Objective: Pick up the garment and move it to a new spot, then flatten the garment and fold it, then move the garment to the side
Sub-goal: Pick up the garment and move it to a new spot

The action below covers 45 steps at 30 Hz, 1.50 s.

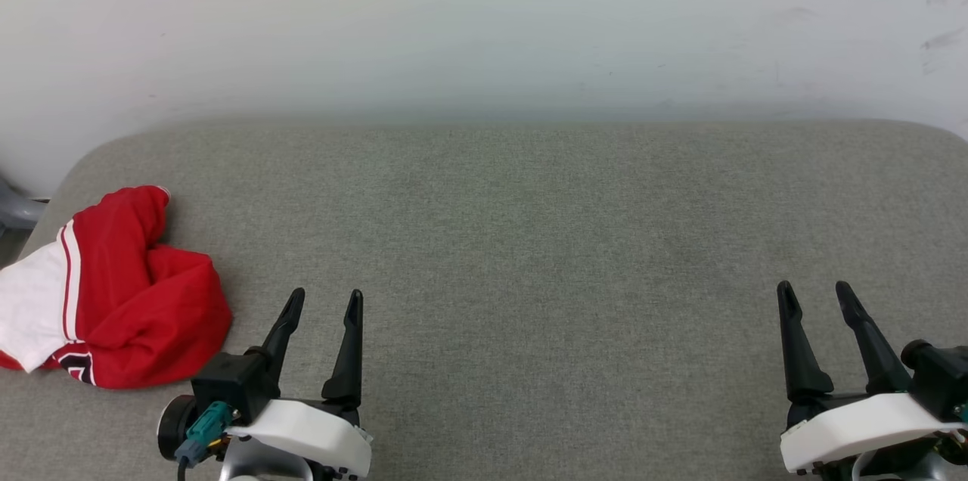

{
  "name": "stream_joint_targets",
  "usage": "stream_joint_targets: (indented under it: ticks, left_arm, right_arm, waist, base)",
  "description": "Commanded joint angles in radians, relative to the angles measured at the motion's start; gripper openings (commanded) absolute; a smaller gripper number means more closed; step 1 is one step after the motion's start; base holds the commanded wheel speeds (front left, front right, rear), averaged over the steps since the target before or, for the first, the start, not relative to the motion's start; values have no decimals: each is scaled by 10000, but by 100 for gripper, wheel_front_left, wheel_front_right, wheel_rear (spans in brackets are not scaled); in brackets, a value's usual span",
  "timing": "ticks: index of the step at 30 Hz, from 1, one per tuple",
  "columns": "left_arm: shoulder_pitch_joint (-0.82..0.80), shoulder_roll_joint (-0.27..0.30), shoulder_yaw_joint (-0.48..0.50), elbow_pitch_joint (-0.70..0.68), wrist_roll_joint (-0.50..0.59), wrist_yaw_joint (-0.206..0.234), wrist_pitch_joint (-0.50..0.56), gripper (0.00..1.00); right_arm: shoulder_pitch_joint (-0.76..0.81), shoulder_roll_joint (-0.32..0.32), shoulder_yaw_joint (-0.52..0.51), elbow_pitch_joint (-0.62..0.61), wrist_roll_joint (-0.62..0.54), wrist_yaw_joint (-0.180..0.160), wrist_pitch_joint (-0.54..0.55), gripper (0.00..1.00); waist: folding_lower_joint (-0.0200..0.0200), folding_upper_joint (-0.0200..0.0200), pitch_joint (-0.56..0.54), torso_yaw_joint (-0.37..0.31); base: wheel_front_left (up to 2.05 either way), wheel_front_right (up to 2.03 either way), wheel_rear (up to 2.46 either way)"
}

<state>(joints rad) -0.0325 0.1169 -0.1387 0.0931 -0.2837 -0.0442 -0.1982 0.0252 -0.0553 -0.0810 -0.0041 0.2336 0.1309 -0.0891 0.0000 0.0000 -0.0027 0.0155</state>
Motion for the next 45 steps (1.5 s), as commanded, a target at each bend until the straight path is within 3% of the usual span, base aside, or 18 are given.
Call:
stream_joint_targets:
  ticks: [1,14,33,45]
  left_arm:
    - [-39,36,-20,-59,179,-33,-90,100]
    - [-94,-203,296,219,826,-281,-353,100]
    - [-84,-442,1243,512,1800,-519,-693,100]
    - [-69,-577,1670,534,1478,-722,-672,100]
  right_arm:
    - [67,34,-9,-123,-197,-3,-82,100]
    - [155,56,-41,-255,-784,-3,-257,100]
    - [165,54,507,-450,-1812,-3,-448,100]
    - [54,53,684,-318,-1639,-5,-450,100]
  waist:
    - [0,0,-1,5]
    - [0,0,40,558]
    - [0,0,142,3666]
    - [0,0,129,4713]
  base:
    - [0,0,0]
    - [0,0,0]
    - [0,0,0]
    - [0,0,0]
